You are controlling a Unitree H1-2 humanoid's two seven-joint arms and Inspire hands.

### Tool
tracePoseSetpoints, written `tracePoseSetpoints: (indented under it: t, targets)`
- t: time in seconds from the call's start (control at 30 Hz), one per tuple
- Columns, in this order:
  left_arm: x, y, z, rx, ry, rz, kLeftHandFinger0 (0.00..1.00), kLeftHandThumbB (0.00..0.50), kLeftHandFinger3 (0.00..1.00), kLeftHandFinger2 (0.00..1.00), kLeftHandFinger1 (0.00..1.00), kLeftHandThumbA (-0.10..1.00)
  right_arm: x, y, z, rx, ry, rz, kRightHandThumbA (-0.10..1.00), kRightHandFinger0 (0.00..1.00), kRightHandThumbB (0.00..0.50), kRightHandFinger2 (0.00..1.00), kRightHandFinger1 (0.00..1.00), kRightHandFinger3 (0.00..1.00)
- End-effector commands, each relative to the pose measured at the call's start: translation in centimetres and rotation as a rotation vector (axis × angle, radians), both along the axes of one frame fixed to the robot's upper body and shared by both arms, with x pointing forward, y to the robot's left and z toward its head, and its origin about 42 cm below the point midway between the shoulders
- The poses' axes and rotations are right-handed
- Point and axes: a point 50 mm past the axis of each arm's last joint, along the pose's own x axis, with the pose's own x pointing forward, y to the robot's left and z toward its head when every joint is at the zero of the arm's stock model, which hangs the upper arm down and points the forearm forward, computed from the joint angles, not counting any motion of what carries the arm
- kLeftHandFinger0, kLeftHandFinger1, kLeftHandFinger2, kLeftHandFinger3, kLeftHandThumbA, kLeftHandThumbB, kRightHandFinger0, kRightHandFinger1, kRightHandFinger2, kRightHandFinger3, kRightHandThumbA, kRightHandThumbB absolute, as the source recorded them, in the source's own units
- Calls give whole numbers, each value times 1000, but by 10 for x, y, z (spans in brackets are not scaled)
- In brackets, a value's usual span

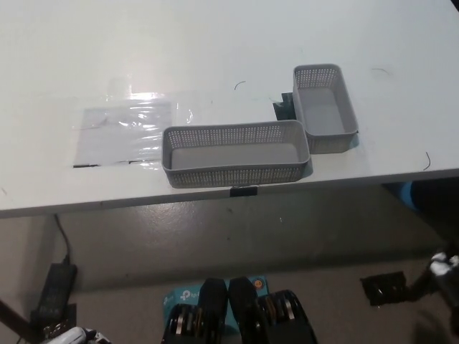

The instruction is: The robot uses its right hand to pick up the grey box kept on the middle on the desk and place it on top of another box next to it in a right angle

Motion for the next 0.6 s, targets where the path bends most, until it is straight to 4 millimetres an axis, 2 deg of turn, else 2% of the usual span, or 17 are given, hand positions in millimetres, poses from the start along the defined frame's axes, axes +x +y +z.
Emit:
tracePoseSetpoints:
  t: [0.0, 0.03, 0.07, 0.1, 0.2, 0.23, 0.27, 0.3, 0.37, 0.4, 0.47, 0.5, 0.53, 0.57]
  targets:
    - [6, 6, 16, 31, -20, -14, 474, 359, 673, 585, 414, 422, 20, -22, 64, -161, -144, 13, 291, 7, 111, 179, 67, 765]
    - [6, 6, 17, 32, -20, -16, 476, 359, 684, 587, 415, 424, 21, -23, 68, -175, -152, 18, 290, 3, 110, 174, 63, 770]
    - [6, 6, 17, 41, -21, -23, 451, 349, 685, 571, 400, 425, 27, -27, 81, -203, -181, 28, 277, 1, 151, 150, 49, 774]
    - [6, 5, 17, 44, -22, -25, 448, 349, 683, 568, 399, 423, 32, -29, 92, -227, -204, 34, 262, 0, 157, 142, 36, 768]
    - [8, 6, 17, 48, -22, -26, 423, 353, 649, 547, 379, 419, 45, -34, 116, -270, -248, 43, 310, 0, 250, 100, 0, 681]
    - [8, 6, 18, 52, -24, -29, 418, 352, 629, 542, 376, 420, 45, -34, 119, -277, -249, 43, 322, 0, 253, 97, 0, 660]
    - [9, 6, 18, 52, -20, -34, 446, 347, 644, 564, 406, 431, 57, -35, 132, -288, -274, 68, 160, 0, 290, 88, 0, 519]
    - [9, 6, 18, 52, -20, -35, 439, 347, 639, 558, 397, 426, 61, -35, 135, -309, -275, 82, 116, 0, 290, 89, 0, 486]
    - [9, 6, 18, 44, -22, -35, 435, 347, 636, 554, 393, 421, 68, -34, 138, -332, -260, 97, 102, 0, 305, 81, 0, 456]
    - [9, 6, 18, 43, -23, -34, 425, 351, 628, 544, 384, 417, 72, -32, 138, -318, -262, 107, 25, 0, 299, 60, 0, 427]
    - [9, 5, 18, 43, -23, -39, 455, 345, 650, 593, 428, 406, 76, -31, 139, -333, -248, 123, -9, 12, 291, 88, 24, 420]
    - [10, 6, 17, 54, -18, -47, 474, 355, 663, 589, 432, 444, 84, -28, 138, -372, -248, 183, -71, 36, 276, 184, 64, 456]
    - [10, 5, 17, 53, -18, -44, 473, 360, 666, 593, 433, 444, 88, -27, 138, -401, -229, 199, -67, 78, 289, 252, 116, 466]
    - [10, 5, 17, 53, -18, -44, 473, 360, 667, 593, 434, 444, 88, -27, 137, -405, -227, 202, -67, 81, 290, 255, 120, 466]
